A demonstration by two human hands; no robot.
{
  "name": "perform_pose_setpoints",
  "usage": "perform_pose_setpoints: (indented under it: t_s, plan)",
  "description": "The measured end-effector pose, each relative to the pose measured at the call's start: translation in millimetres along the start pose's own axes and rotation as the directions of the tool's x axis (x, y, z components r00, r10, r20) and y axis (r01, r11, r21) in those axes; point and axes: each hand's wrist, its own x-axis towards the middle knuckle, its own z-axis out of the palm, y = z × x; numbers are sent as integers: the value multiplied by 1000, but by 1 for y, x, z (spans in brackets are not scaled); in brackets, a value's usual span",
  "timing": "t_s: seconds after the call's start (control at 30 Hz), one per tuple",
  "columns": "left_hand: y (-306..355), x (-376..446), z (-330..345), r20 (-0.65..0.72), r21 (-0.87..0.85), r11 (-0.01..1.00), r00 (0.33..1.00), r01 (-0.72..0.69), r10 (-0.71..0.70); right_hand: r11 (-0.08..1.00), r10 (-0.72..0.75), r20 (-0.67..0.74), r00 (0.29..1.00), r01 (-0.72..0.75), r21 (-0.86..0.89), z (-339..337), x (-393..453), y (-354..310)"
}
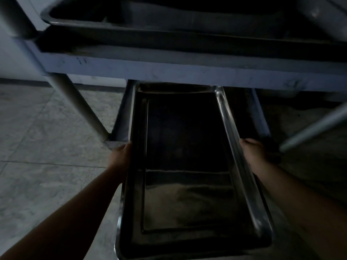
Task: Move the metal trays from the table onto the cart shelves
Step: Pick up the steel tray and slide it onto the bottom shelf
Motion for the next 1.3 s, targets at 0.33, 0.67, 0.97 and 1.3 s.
perform_pose_setpoints:
  t_s: [0.33, 0.67, 0.97, 1.3]
  plan:
    - [10, 32, -1, 5, -146, 986, 997, 77, -77, 969, 10, 7, 1000, -8, -248, 20, 40, -23]
    - [-6, 21, -14, 212, -431, 896, 977, 104, -11, 960, -30, 227, 973, 92, -265, 3, 23, -39]
    - [-7, -2, -15, 252, -333, 943, 962, -14, 103, 929, 44, 144, 989, 13, -370, -82, -133, 60]
    - [-21, -15, -1, 272, -479, 877, 956, 31, 114, 996, 56, -91, 994, -50, 70, -74, -79, 68]
